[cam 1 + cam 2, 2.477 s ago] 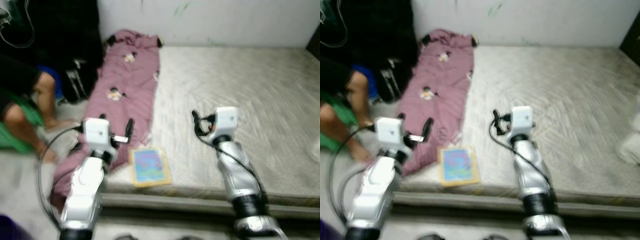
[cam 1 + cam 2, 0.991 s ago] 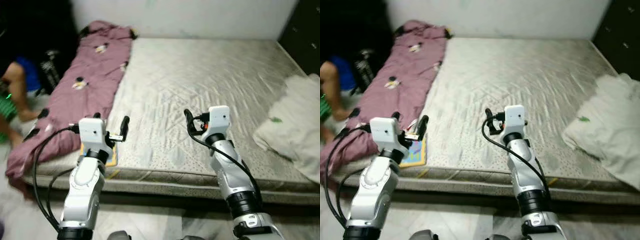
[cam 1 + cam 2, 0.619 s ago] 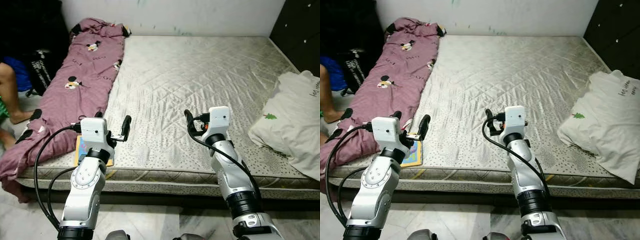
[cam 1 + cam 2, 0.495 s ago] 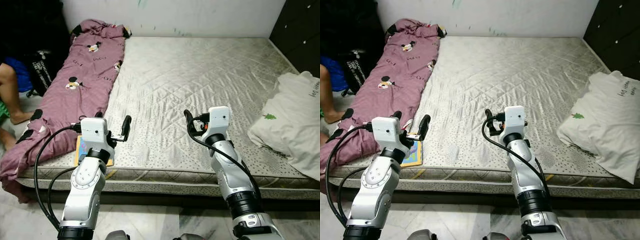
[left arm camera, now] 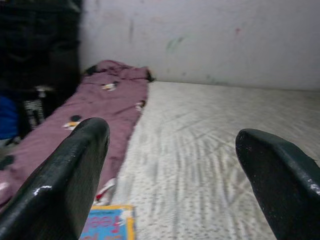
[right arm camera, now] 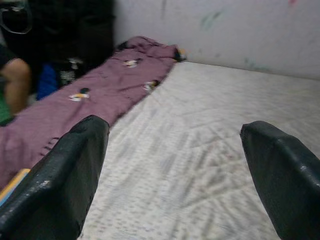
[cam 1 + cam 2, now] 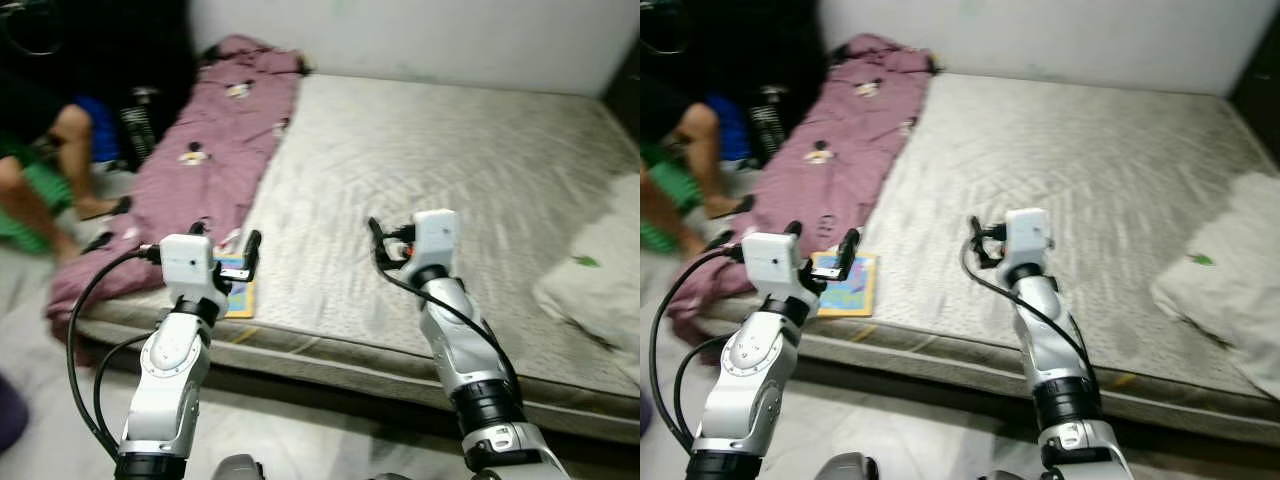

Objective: Clean up the room

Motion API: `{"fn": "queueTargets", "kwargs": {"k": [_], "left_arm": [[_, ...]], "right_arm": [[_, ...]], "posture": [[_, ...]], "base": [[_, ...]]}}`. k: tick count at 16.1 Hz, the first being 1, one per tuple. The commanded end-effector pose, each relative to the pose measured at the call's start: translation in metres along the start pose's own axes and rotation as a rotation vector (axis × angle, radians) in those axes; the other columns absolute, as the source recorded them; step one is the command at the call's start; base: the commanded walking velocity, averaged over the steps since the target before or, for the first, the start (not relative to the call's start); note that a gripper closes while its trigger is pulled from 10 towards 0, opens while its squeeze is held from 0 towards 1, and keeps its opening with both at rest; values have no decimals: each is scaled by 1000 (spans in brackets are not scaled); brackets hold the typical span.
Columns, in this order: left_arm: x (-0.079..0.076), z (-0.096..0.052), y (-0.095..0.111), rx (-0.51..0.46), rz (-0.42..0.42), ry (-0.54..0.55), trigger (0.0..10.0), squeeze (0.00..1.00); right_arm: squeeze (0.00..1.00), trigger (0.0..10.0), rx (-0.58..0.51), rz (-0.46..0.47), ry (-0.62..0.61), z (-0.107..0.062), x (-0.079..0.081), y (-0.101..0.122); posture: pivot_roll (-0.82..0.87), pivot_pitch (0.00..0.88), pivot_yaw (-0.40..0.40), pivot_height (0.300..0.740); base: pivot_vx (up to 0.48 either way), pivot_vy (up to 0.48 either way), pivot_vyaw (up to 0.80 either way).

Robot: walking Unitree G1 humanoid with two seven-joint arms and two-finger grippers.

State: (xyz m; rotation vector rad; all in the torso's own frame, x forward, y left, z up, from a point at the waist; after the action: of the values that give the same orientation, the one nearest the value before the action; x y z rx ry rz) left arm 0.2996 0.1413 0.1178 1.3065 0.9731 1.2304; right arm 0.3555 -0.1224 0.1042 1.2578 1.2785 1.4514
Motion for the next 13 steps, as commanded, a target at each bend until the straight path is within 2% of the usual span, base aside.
{"fn": "queueTargets", "kwargs": {"k": [1,6,9,13], "left_arm": [[0,1,4,-14,12,-8,10000,0],[-1,1,4,-15,12,-10,10000,0],[-1,1,4,-15,9,-11,10000,0],[-1,2,4,-15,10,-12,10000,0]], "right_arm": [[0,10000,1,-3,-16,0,-5,0],[0,10000,3,-1,-16,1,-6,0],[0,10000,4,0,-15,1,-6,0],[0,10000,4,1,-16,1,-6,1]], "posture": [[15,0,10,740],[13,0,11,740],[13,0,11,740],[13,0,11,740]], "base": [[0,-244,0],[0,-293,0],[0,0,0],[0,-480,0]]}}
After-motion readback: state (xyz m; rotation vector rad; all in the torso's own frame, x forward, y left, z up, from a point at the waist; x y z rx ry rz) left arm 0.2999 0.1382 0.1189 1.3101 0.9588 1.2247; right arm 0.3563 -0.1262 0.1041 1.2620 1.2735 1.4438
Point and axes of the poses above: a point about 5 cm out from each wrist's last joint towards the gripper, its own z axis pointing out of the wrist towards the gripper, its own y axis along the axis of the wrist's last joint, x = y × z, the point moved 3 cm from there along z, pointing out of the wrist towards the gripper, and after that the axes turned 10 degrees about z, right-handed, at the moved point
